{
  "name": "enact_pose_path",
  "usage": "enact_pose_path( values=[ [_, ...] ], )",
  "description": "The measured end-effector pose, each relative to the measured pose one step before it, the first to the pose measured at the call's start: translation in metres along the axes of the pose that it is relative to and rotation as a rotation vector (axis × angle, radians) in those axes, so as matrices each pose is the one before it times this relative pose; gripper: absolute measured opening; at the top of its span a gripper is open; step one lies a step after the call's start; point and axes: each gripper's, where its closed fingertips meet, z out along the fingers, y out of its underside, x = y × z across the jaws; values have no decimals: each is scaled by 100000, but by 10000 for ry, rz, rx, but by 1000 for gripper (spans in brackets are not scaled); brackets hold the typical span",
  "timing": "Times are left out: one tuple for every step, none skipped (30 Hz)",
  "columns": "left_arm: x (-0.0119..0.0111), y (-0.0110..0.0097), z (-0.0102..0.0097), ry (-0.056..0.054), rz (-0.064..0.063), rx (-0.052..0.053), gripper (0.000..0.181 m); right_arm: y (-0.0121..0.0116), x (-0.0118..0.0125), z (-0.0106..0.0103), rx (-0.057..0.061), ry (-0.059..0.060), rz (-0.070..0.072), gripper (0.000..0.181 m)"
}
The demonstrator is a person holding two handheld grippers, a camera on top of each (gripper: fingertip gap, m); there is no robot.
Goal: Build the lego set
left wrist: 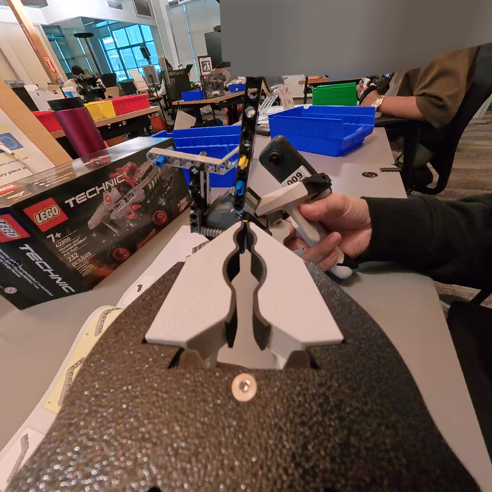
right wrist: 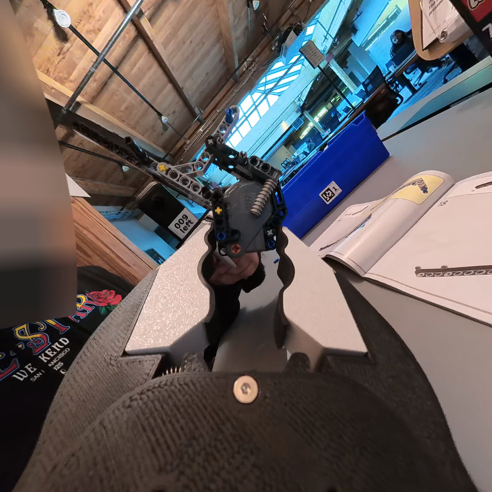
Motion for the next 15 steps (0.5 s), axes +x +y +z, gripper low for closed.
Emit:
enact_pose_path(
  values=[
    [-15,70,-9,27,-23,-17,0,65,72,16,-16,3,25,44],
    [-24,81,-7,12,-12,-4,0,67,77,14,-27,14,18,44],
    [39,42,-3,48,6,24,0,85,-8,-12,-52,-52,27,44],
    [18,-30,-3,38,-29,42,0,32,-18,6,-29,-32,27,44],
    [1,12,8,18,-8,0,0,26,16,7,-33,22,-15,44],
    [-2,119,0,22,49,-83,0,83,90,-31,-82,26,38,44],
    [7,88,0,25,12,-66,0,72,57,-8,-51,-19,90,44],
    [45,-76,1,39,-67,54,0,1,-97,7,-4,-113,97,44],
    [80,-127,8,54,-108,100,0,-25,-125,-27,0,-146,135,44],
    [77,-106,22,52,-80,73,0,-10,-126,-43,1,-138,141,44],
    [151,-155,-12,82,-49,65,0,-15,-180,-7,21,-188,180,44],
    [246,-351,-82,130,-21,139,0,31,-368,56,34,-341,218,43],
    [-34,-590,-161,-79,-44,276,0,55,-235,144,43,-257,252,43],
    [-376,-726,-244,-288,-55,352,0,179,82,177,-6,-12,115,43],
    [-253,-512,-225,-156,-66,217,0,286,-4,170,-122,-28,-22,44]
  ],
)
